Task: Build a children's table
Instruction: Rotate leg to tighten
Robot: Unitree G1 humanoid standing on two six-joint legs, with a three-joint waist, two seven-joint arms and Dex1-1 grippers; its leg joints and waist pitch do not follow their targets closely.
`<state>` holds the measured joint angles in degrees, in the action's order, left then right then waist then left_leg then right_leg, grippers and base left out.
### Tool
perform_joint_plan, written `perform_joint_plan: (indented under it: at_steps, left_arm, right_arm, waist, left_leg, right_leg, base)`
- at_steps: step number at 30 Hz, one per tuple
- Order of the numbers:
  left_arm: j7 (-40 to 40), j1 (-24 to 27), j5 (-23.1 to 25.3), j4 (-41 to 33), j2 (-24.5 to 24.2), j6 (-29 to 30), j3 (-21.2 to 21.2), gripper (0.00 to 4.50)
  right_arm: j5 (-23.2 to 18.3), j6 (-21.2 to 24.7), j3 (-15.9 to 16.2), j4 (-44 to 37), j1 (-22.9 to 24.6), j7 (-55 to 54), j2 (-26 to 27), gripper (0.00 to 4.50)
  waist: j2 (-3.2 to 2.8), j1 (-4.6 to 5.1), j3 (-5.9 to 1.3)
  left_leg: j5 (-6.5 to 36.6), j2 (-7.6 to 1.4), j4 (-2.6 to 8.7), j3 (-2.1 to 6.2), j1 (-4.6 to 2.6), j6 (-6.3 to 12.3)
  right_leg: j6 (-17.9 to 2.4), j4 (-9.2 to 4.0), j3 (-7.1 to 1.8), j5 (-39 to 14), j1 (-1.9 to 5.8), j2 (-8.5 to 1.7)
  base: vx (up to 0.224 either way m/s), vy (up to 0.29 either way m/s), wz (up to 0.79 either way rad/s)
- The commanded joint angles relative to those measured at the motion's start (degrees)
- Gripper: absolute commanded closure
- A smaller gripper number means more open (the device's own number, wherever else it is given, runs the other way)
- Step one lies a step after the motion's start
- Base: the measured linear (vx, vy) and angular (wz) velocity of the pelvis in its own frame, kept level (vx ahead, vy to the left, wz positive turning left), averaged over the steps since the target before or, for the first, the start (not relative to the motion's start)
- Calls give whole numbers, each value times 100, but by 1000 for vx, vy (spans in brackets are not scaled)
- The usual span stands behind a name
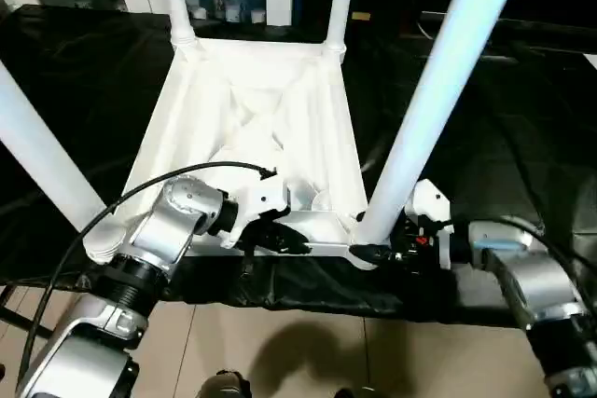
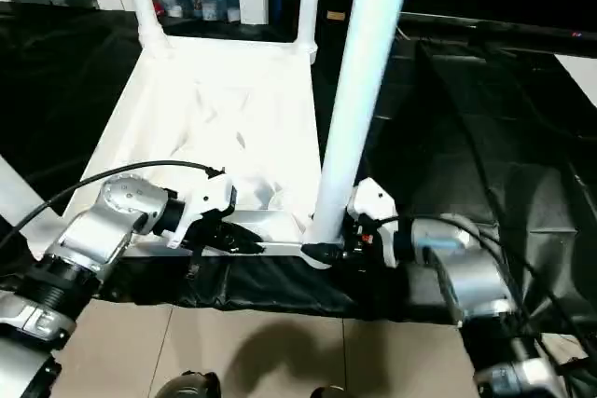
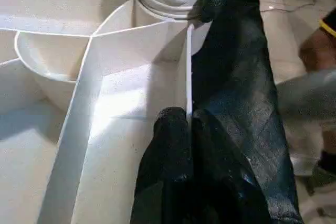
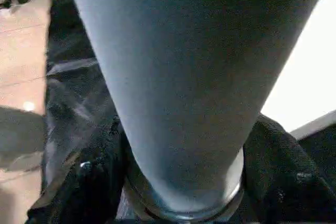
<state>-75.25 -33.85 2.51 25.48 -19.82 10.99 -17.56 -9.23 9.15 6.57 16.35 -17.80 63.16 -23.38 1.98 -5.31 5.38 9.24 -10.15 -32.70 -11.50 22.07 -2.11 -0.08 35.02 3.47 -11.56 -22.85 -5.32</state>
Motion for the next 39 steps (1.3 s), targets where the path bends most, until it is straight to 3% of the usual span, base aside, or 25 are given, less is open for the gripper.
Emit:
perform_joint_plan:
  at_steps: [1, 6, 8, 10, 13, 14, 17, 19, 24, 25, 27, 30, 34, 36, 39]
  left_arm:
    - [314, 29, -62, -68, 448, -42, -231, 450]
    - [1129, 154, 32, -206, 963, 153, -193, 450]
    - [1448, 175, 68, -220, 1207, 241, -189, 450]
    - [1859, 156, 134, -151, 1477, 293, -161, 450]
    - [2391, 127, 255, -75, 1830, 327, -165, 450]
    - [2391, 127, 255, -75, 1830, 327, -165, 450]
    - [2450, 143, 304, -100, 1875, 289, -184, 450]
    - [2377, 169, 304, -155, 1830, 288, -184, 450]
    - [2070, 243, 245, -305, 1614, 298, -166, 450]
    - [1879, 280, 185, -366, 1478, 273, -161, 450]
    - [1465, 348, 96, -473, 1164, 217, -182, 450]
    - [1163, 378, 54, -530, 963, 207, -226, 450]
    - [772, 387, 32, -564, 723, 161, -272, 450]
    - [464, 350, -10, -578, 521, 128, -343, 450]
    - [246, 307, -50, -568, 395, 109, -406, 450]
  right_arm:
    - [-37, -83, 302, -199, 57, -263, 371, 183]
    - [66, -5, 26, -180, 333, -1642, 1132, 183]
    - [273, 72, -56, -23, 342, -2401, 1469, 183]
    - [418, 8, -178, 176, 287, -3050, 1790, 183]
    - [601, -41, -358, 444, 89, -3901, 2176, 183]
    - [601, -41, -358, 444, 89, -3901, 2176, 183]
    - [630, -224, -399, 387, 36, -4057, 2284, 114]
    - [515, -178, -476, 291, 63, -4034, 2315, 107]
    - [379, -59, -507, 63, 153, -3853, 2236, 57]
    - [343, -18, -478, -50, 192, -3689, 2127, 45]
    - [306, 51, -344, -304, 281, -3257, 1783, 23]
    - [237, 105, -234, -458, 344, -2764, 1484, 18]
    - [54, 213, -112, -637, 401, -1950, 1014, 18]
    - [-65, 284, -1, -722, 399, -1212, 576, 18]
    - [-146, 318, 56, -708, 343, -822, 353, 18]
  waist:
    - [46, 11, -316]
    - [66, 68, -275]
    - [37, 75, -275]
    - [48, 113, -267]
    - [42, 165, -292]
    - [38, 177, -291]
    - [12, 175, -317]
    - [46, 185, -335]
    - [26, 167, -346]
    - [-2, 159, -347]
    - [1, 156, -367]
    - [-26, 144, -388]
    - [-22, 138, -401]
    - [-8, 128, -391]
    - [-7, 121, -383]
  left_leg:
    - [1228, -359, 373, 139, -140, 456]
    - [1850, -352, 461, 201, -139, 55]
    - [1876, -358, 471, 215, -138, 12]
    - [2027, -345, 485, 224, -153, -80]
    - [1997, -325, 484, 234, -144, -37]
    - [1958, -325, 493, 233, -132, -31]
    - [1760, -329, 481, 200, -133, 85]
    - [1603, -320, 471, 182, -104, 205]
    - [1418, -323, 437, 148, -120, 343]
    - [1404, -318, 431, 142, -125, 350]
    - [1185, -312, 428, 154, -75, 418]
    - [914, -322, 386, 129, -108, 560]
    - [797, -326, 361, 136, -97, 631]
    - [825, -325, 358, 136, -93, 674]
    - [924, -339, 354, 126, -105, 676]
  right_leg:
    - [-1463, -462, -285, -1203, 199, -393]
    - [-985, -598, -288, -2466, 153, -421]
    - [-916, -604, -293, -2548, 146, -426]
    - [-827, -642, -291, -2776, 113, -430]
    - [-719, -674, -288, -2826, 116, -427]
    - [-722, -671, -287, -2750, 123, -421]
    - [-814, -640, -294, -2093, 125, -386]
    - [-894, -597, -295, -1746, 154, -370]
    - [-1012, -577, -309, -1493, 143, -366]
    - [-1038, -578, -315, -1449, 144, -365]
    - [-1057, -525, -298, -1171, 200, -350]
    - [-1237, -469, -298, -606, 183, -333]
    - [-1419, -400, -277, -248, 235, -318]
    - [-1457, -407, -278, -242, 251, -333]
    - [-1505, -423, -288, -422, 229, -354]
  base:
    - [0, 0, 0]
    - [0, 0, 0]
    - [0, 0, 0]
    - [0, 0, 0]
    - [0, 0, 0]
    - [0, 0, 0]
    - [0, 0, 0]
    - [0, 0, 0]
    - [0, 0, 0]
    - [0, 0, 0]
    - [0, 0, 0]
    - [0, 0, 0]
    - [0, 0, 0]
    - [0, 0, 0]
    - [0, 0, 0]
